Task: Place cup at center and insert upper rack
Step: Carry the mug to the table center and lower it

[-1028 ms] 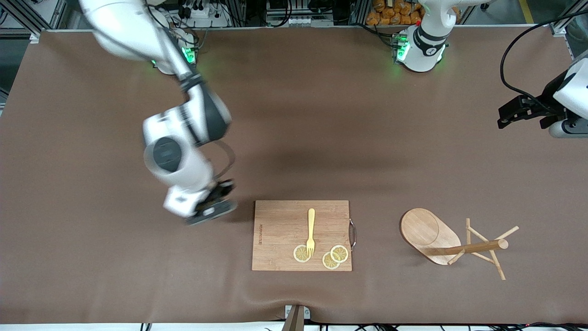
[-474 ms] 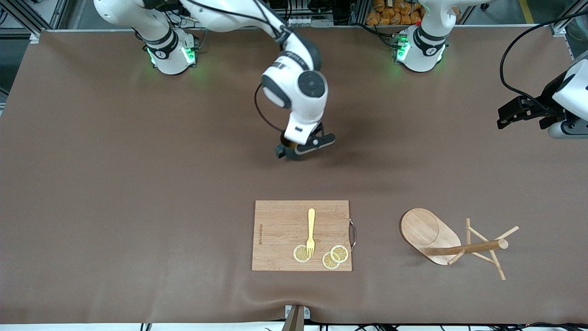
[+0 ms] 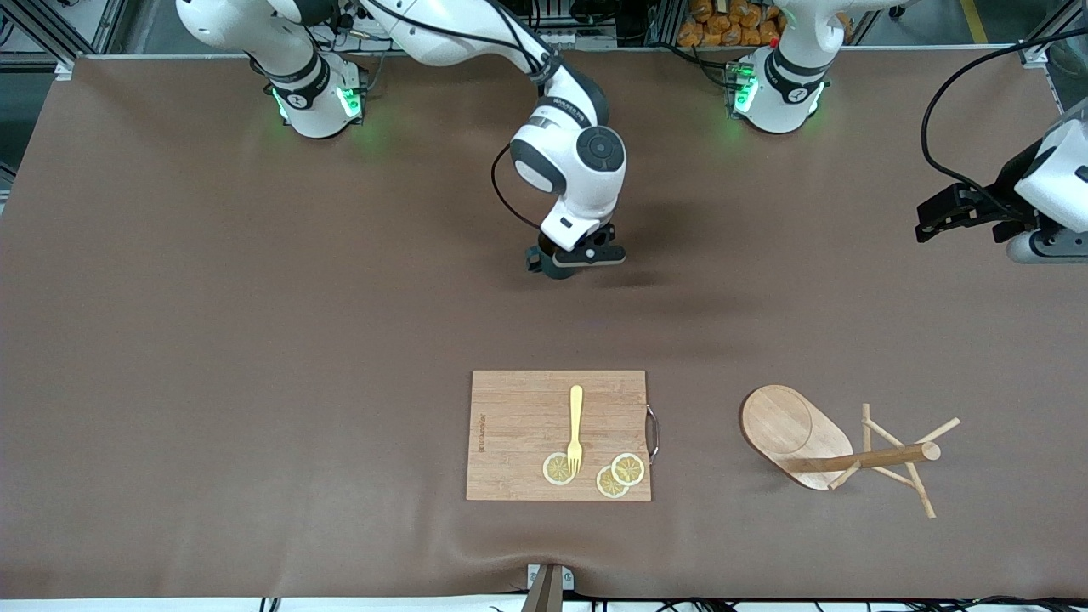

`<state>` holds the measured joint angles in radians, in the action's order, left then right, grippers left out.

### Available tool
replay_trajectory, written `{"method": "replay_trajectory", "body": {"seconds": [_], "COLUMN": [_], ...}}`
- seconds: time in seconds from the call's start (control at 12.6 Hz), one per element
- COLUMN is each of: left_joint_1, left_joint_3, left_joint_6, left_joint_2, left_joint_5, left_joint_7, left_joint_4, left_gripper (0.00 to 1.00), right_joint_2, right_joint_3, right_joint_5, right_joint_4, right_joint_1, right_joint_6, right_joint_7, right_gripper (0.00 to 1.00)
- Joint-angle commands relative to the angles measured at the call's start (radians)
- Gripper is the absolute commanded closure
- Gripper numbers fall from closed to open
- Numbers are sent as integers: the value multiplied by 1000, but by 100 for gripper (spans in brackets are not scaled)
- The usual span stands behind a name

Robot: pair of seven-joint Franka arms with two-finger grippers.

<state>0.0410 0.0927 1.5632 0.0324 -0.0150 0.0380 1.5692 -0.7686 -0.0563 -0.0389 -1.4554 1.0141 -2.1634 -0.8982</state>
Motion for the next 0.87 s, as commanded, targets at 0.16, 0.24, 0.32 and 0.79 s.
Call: {"method": "replay_trajectory", "body": {"seconds": [0.16, 0.24, 0.32, 0.79], "left_joint_1": [-6, -7, -16, -52], "left_joint_3": [1, 4, 8, 41], "left_joint_6": [-11, -11, -11, -11], "left_joint_2": [12, 12, 12, 12], "left_joint_5": [0, 0, 0, 4], "left_joint_7": [-15, -15, -7, 89], "left_joint_4": [-21, -21, -23, -29], "left_gripper": [0, 0, 0, 0], "right_joint_2": [41, 72, 101, 224], "right_joint_3": [-3, -3, -3, -5], "right_joint_5": [-10, -16, -13, -13], "right_joint_4": [23, 21, 21, 21], "right_joint_1": [-22, -32, -34, -210], "right_joint_6": [13, 23, 57, 193], "right_joint_7": [-7, -7, -5, 235], "right_gripper": [0, 0, 0, 0]}}
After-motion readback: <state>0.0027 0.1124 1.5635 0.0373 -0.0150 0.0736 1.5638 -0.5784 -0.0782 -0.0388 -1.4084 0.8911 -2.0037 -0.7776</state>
